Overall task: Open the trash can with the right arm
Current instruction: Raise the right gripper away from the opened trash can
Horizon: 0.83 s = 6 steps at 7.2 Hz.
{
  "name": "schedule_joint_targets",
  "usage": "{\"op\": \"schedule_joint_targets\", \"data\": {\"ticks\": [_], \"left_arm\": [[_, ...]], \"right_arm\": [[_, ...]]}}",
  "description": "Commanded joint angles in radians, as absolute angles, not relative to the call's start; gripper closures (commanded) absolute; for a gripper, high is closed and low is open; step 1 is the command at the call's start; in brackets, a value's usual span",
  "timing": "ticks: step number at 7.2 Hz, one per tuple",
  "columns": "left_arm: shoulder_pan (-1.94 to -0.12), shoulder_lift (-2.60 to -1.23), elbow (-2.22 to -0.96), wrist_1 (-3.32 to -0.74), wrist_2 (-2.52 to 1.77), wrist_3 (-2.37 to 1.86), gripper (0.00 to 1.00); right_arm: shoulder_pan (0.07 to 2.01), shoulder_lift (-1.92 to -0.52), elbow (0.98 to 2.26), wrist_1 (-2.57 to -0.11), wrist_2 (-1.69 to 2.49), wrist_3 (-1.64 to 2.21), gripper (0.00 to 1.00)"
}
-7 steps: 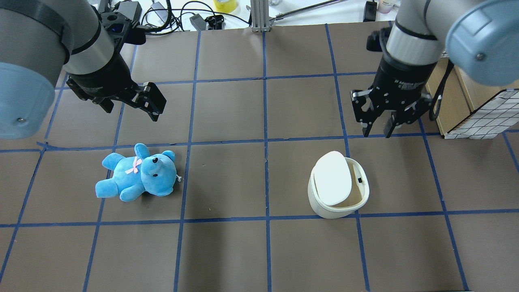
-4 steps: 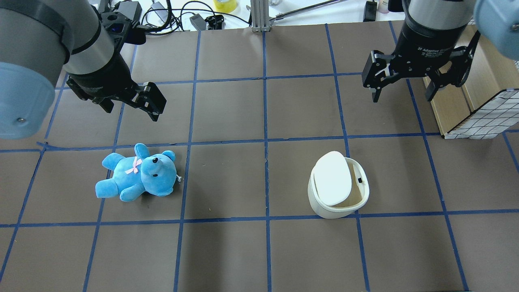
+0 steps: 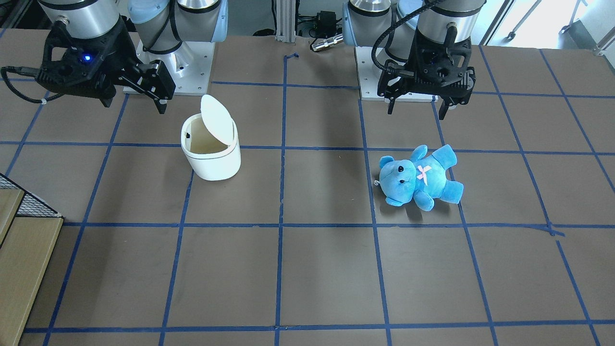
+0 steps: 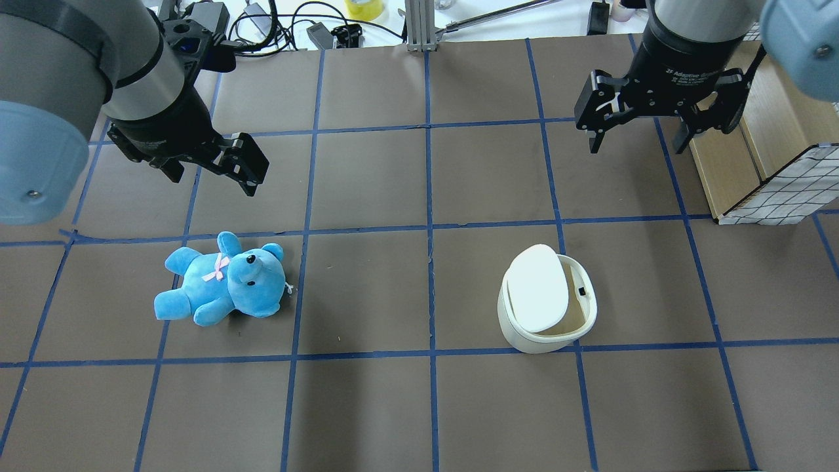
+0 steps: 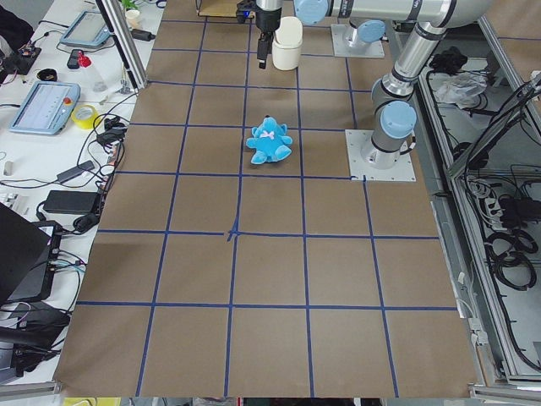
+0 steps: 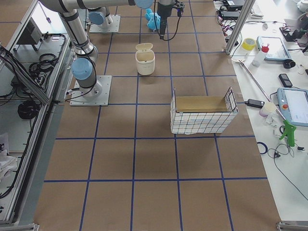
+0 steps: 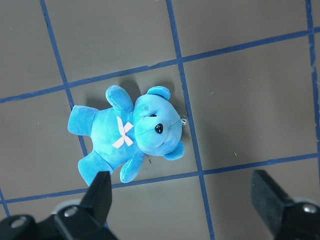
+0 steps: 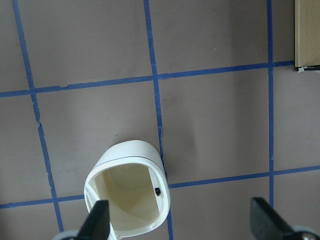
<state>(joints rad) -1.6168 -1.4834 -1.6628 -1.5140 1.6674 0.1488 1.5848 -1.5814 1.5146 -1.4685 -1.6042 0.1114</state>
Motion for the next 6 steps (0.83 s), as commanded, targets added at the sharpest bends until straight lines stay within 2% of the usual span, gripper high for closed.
{"op": "schedule_joint_targets", "data": {"ticks": [1,6], "left_arm": [[-1.617,-1.483,-1.663,-1.514,1.667,0.149,0.00],[-1.617,-1.483,-1.663,-1.514,1.667,0.149,0.00]], "right_arm": [[1.586,-1.583,1.520,-1.474,-1.577,0.112,0.00],[1.586,-1.583,1.523,-1.471,-1.580,0.110,0.00]]}}
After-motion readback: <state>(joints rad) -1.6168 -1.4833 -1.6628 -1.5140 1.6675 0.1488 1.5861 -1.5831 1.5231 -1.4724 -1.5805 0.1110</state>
